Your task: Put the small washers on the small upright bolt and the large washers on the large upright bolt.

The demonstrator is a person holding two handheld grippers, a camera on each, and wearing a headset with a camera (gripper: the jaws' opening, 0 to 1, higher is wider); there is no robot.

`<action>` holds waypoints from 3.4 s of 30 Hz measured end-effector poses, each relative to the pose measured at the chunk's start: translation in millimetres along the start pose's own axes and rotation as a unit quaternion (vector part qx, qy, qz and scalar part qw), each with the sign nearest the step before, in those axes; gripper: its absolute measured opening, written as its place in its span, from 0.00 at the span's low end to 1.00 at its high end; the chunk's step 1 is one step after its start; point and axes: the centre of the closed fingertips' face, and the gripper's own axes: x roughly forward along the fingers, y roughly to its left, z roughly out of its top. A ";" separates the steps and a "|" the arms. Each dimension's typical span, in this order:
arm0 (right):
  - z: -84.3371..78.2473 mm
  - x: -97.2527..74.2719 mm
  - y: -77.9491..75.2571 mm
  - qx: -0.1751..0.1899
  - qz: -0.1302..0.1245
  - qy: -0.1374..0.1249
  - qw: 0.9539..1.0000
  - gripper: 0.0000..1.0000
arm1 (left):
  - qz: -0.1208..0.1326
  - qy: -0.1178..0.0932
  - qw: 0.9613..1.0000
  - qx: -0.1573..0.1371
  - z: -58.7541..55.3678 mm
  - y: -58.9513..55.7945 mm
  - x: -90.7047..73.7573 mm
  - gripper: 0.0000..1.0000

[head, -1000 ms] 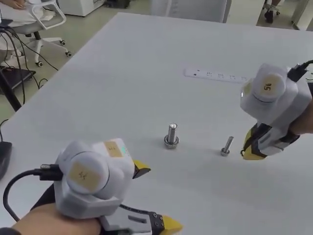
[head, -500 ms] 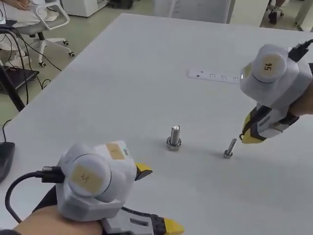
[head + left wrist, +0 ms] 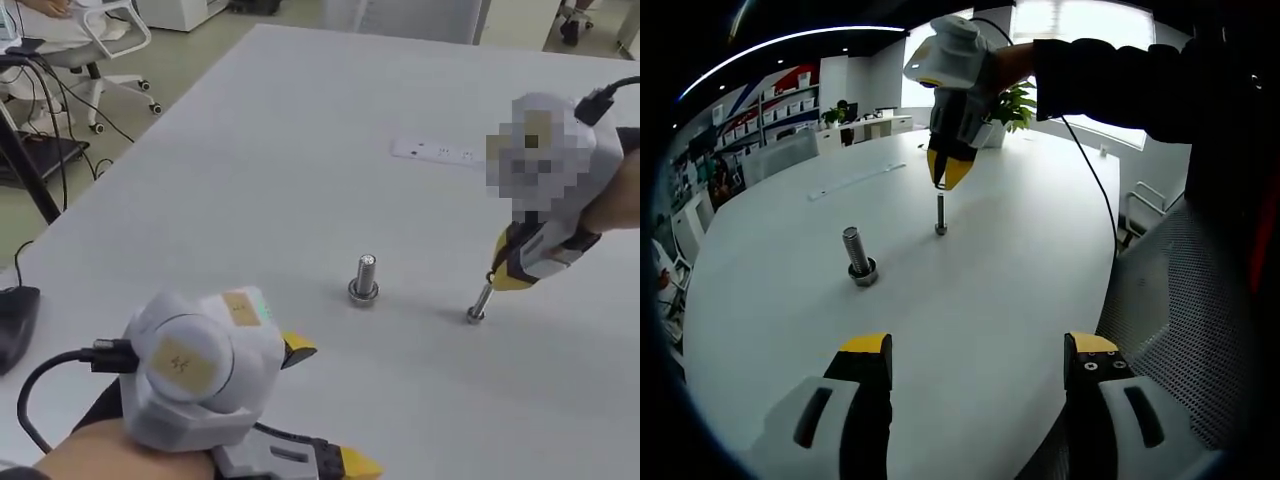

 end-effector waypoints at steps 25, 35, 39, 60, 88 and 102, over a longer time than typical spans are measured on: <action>-4.6 17.3 2.1 0.005 0.015 0.008 1.000 0.14 | 0.004 0.003 1.000 -0.003 -1.3 2.0 0.1 0.69; -5.4 32.0 4.2 0.008 0.024 0.014 1.000 0.14 | 0.005 0.004 1.000 -0.005 -1.8 2.9 -0.4 0.69; -6.4 38.9 5.9 0.010 0.027 0.016 0.999 0.14 | 0.005 0.004 1.000 -0.006 -2.1 3.4 -0.5 0.69; -5.9 52.8 15.1 0.005 0.032 0.022 0.999 0.14 | 0.003 0.007 1.000 -0.007 -3.8 2.0 -1.2 0.69; -4.5 51.1 19.1 0.041 0.037 -0.017 0.998 0.41 | -0.002 0.009 1.000 -0.003 -3.4 0.2 1.4 0.69; 4.1 47.6 22.6 0.097 0.034 -0.089 0.991 0.79 | -0.004 0.012 1.000 -0.001 -4.9 -1.2 2.0 0.69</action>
